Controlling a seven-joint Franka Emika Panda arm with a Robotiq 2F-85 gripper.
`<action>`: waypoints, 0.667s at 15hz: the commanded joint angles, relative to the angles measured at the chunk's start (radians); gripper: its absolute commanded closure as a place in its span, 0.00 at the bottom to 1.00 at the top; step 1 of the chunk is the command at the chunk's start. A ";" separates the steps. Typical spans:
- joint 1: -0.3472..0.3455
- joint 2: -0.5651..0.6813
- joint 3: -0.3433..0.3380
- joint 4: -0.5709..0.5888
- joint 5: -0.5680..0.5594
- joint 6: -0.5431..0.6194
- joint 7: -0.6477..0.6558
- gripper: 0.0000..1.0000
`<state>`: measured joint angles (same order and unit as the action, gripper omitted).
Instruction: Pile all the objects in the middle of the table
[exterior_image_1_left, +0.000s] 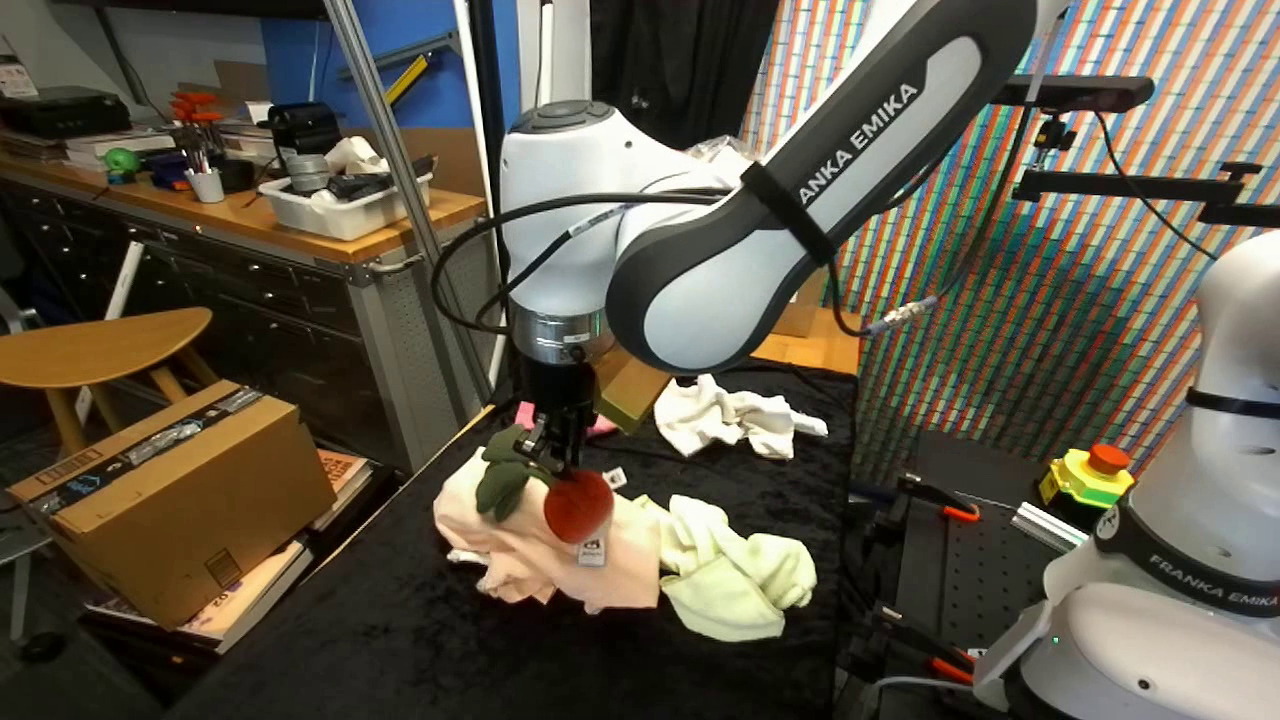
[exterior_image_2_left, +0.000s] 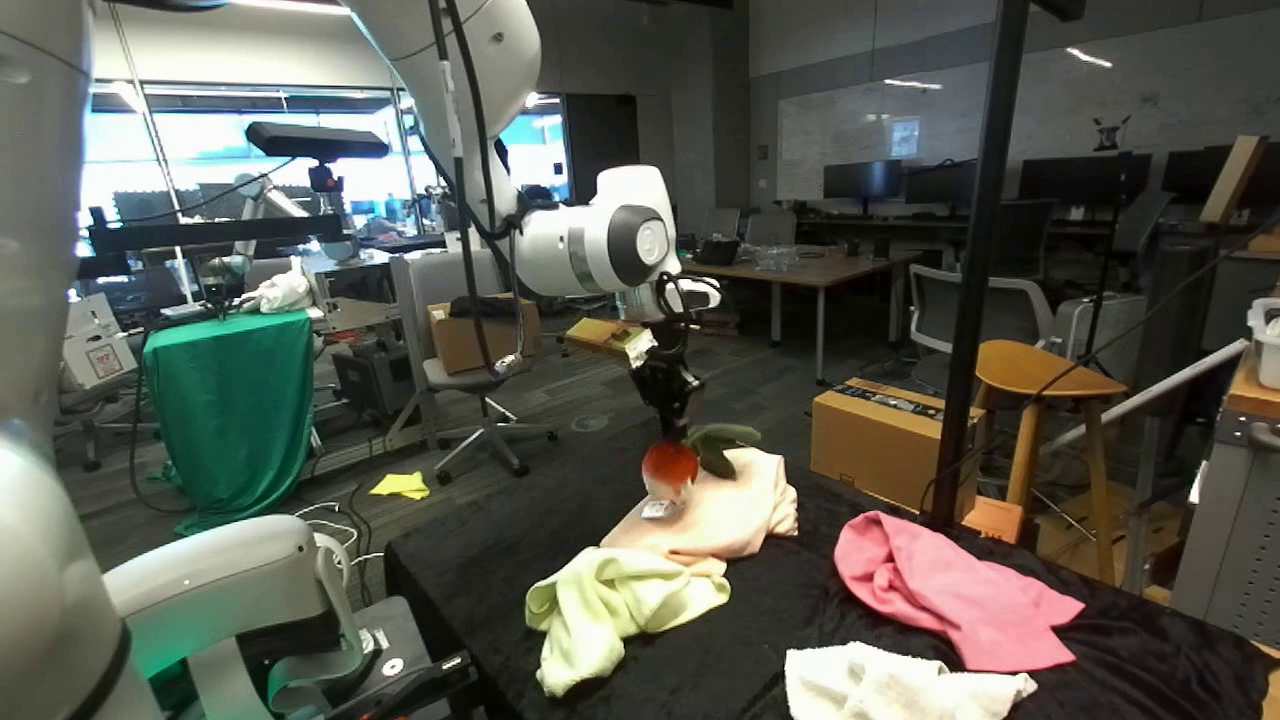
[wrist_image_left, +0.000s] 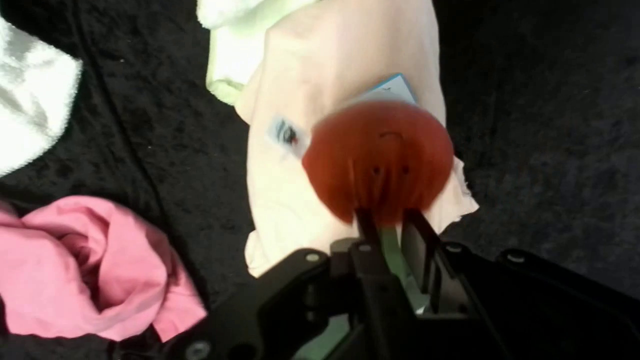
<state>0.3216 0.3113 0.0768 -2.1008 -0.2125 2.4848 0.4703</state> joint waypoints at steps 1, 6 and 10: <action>0.020 0.034 -0.038 0.036 -0.067 0.006 0.094 0.47; 0.016 0.034 -0.042 0.025 -0.070 -0.025 0.113 0.10; -0.010 0.001 -0.015 -0.036 -0.011 -0.106 0.058 0.00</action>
<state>0.3277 0.3472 0.0449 -2.0931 -0.2649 2.4345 0.5619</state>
